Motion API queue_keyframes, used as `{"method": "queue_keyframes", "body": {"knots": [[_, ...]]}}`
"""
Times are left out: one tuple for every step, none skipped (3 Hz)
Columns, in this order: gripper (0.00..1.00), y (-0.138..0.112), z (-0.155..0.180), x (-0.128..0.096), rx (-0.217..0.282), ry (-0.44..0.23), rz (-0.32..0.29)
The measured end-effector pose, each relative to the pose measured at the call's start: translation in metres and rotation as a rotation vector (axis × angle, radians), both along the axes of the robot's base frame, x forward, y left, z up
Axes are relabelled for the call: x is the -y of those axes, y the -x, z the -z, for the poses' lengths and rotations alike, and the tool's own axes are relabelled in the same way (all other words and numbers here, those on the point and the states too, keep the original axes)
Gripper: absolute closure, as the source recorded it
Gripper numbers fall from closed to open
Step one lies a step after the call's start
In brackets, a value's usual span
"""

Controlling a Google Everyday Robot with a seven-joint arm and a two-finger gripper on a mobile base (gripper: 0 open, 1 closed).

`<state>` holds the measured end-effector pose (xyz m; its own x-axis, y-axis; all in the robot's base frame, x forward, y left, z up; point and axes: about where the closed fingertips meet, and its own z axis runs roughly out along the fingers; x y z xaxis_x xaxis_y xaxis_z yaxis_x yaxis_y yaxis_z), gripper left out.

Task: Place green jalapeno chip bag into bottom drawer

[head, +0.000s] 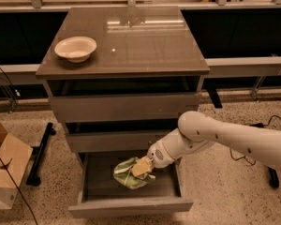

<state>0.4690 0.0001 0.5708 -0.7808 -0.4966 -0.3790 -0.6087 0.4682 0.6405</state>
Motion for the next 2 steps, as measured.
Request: {"method": "queue_keyframes", "body": {"knots": [[1.0,-0.012,0.031,-0.011,-0.013,-0.005,0.018],[1.0,-0.027,0.075,-0.017,-0.041,-0.029,0.034]]}}
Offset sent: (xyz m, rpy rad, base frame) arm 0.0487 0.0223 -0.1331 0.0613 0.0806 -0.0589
